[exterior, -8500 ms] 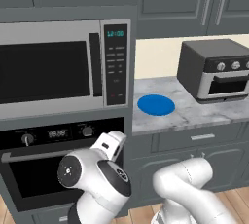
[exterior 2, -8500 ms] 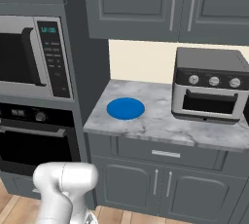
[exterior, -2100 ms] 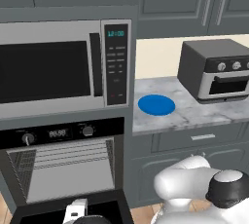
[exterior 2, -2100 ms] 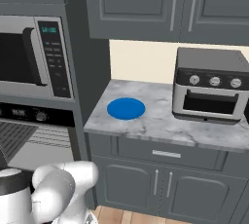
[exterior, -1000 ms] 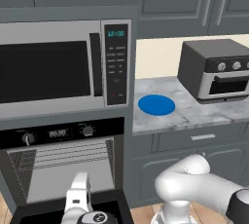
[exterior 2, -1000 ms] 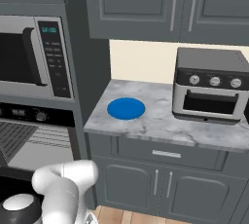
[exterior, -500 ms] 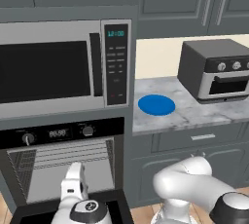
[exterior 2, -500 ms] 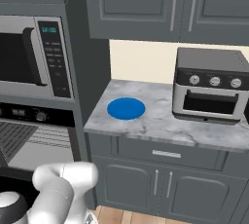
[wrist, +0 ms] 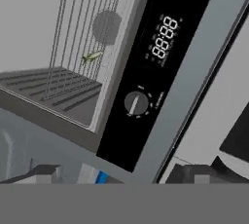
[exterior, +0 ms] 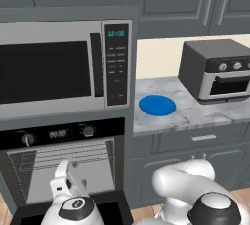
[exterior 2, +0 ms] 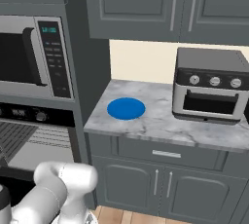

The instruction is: Take the fish from the oven and place it on the plate on the counter.

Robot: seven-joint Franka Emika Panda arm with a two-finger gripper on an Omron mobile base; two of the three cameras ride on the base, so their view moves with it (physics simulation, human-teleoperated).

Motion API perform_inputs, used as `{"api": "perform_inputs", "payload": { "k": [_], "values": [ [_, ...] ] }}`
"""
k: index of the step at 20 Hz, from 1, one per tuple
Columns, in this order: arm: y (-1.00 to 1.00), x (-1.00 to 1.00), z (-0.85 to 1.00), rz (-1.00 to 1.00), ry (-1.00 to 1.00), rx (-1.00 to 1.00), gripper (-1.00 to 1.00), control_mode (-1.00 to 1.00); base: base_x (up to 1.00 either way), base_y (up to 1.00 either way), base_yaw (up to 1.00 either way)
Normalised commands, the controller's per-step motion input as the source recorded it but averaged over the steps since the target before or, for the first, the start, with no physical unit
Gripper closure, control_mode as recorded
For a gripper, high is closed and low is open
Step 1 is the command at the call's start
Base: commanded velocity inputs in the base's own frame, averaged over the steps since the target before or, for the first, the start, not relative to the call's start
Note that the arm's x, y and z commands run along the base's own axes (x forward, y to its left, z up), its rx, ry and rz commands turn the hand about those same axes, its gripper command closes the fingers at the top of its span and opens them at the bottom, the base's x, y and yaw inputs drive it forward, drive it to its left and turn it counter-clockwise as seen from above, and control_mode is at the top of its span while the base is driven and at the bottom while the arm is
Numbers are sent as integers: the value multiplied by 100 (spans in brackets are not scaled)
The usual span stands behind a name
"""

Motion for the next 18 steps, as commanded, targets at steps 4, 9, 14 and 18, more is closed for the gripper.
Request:
{"api": "perform_inputs", "payload": {
  "k": [4,9,14,18],
  "values": [
    [8,5,0,-1,1,-36,-100,-100,0,0,0],
    [7,0,-6,0,1,-39,-100,-100,0,0,0],
    [0,2,0,7,13,-37,-100,-100,0,0,0],
    [0,19,-6,21,36,-19,-100,-100,0,0,0]
  ]
}}
